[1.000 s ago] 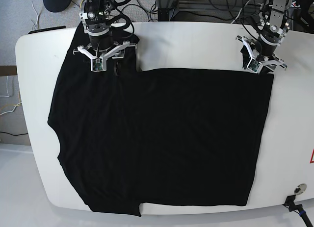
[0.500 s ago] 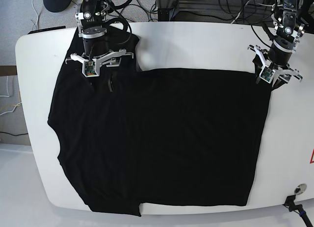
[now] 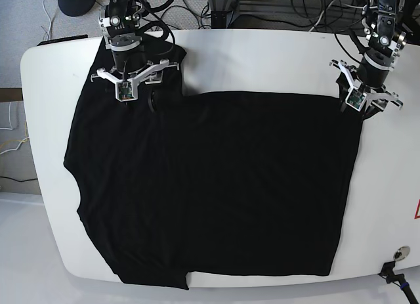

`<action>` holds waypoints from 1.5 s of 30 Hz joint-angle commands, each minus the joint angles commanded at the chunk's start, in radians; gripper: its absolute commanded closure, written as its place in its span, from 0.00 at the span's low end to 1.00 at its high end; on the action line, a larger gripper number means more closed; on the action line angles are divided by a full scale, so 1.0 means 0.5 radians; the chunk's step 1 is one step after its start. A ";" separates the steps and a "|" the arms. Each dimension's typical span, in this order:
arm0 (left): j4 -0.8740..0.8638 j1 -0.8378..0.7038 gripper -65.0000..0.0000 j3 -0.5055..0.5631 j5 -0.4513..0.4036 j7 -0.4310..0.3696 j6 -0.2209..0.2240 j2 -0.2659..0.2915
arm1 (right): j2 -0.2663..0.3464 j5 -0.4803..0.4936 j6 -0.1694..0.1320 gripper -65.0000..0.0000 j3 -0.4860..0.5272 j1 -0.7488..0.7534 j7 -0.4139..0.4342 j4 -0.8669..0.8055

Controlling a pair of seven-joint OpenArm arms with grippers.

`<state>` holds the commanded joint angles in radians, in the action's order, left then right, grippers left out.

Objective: Fold the T-shirt properly

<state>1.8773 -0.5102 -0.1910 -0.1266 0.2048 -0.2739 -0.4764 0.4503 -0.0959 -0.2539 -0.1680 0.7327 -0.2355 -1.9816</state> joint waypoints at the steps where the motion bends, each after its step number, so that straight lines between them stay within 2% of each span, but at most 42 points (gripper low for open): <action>1: 0.000 0.000 0.55 0.000 0.000 0.000 0.000 0.000 | 0.043 0.000 0.000 0.56 0.000 -0.003 0.000 0.009; 5: 0.000 0.000 0.55 0.015 0.003 0.006 0.000 0.006 | 0.064 0.009 0.000 0.56 0.006 -0.003 -0.003 0.006; 11: 0.000 -0.009 0.55 0.046 0.000 0.006 0.000 0.110 | -0.356 0.003 0.000 0.56 0.018 -0.018 -0.003 0.003; 16: 0.000 -0.006 0.55 0.049 0.000 0.009 0.000 0.126 | -0.559 0.015 0.000 0.56 0.012 -0.061 0.000 0.000; 35: 0.000 -0.003 0.55 0.052 -0.003 0.003 0.003 0.129 | -0.574 0.015 0.000 0.56 0.021 -0.199 -0.003 0.003; 39: 0.000 -0.009 0.55 0.052 -0.003 0.006 0.009 0.138 | -0.638 0.006 0.000 0.56 0.018 -0.212 -0.003 0.009; 42: -0.015 0.003 0.55 0.043 -0.006 0.009 0.012 0.249 | -0.641 0.006 0.000 0.56 0.018 -0.212 -0.003 0.028; 45: -0.166 0.003 0.55 0.049 -0.006 0.003 0.012 0.334 | -0.644 0.006 0.000 0.56 0.021 -0.249 -0.003 0.181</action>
<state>1.7944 -0.5086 -0.1665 -0.1297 0.2064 -0.2677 -0.3092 0.1281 -0.0928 -0.2539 -0.1573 0.6084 -0.2371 -1.8911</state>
